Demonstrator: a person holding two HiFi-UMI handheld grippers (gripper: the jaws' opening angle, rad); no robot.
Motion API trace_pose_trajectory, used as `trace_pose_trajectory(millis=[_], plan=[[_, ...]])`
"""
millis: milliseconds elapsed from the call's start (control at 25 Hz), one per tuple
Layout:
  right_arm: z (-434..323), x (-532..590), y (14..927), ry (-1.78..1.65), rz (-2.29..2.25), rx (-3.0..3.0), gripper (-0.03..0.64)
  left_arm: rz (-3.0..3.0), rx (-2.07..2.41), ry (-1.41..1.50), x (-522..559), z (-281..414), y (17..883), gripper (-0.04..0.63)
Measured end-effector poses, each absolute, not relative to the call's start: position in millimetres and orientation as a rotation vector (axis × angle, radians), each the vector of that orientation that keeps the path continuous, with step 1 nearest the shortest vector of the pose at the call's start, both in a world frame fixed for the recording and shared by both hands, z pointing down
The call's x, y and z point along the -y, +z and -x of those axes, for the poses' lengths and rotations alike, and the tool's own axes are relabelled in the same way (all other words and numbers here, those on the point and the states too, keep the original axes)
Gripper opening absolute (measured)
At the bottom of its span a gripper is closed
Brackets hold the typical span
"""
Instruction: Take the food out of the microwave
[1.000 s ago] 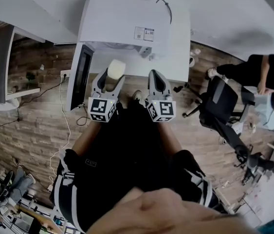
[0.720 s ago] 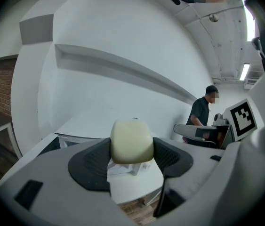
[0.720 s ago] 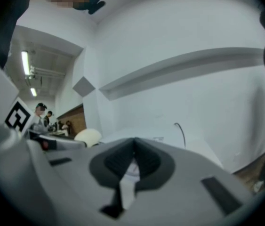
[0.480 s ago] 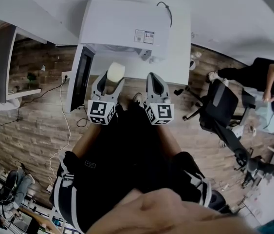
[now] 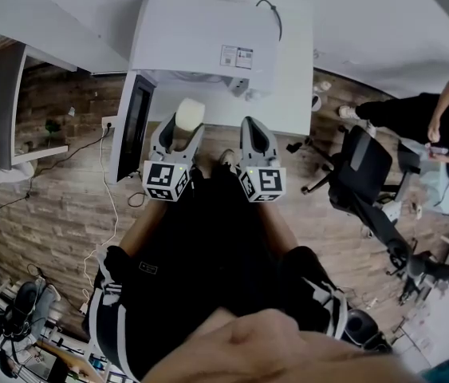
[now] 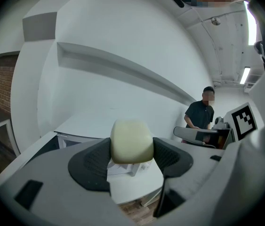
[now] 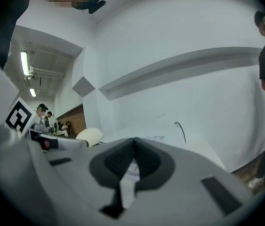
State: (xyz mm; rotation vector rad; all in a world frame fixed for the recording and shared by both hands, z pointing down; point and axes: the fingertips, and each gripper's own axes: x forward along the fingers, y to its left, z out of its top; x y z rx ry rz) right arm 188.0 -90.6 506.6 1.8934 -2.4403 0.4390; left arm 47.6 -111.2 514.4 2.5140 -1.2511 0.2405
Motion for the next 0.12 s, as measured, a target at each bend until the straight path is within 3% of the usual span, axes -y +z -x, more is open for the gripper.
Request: trace_pose_trajectory(millis=[120], plan=[[-188.8, 90.2, 507.9, 0.440, -1.897, 2.436, 0.031, -2.515, 1.246, 0.237, 110.4, -49.7, 516.1, 0.308]])
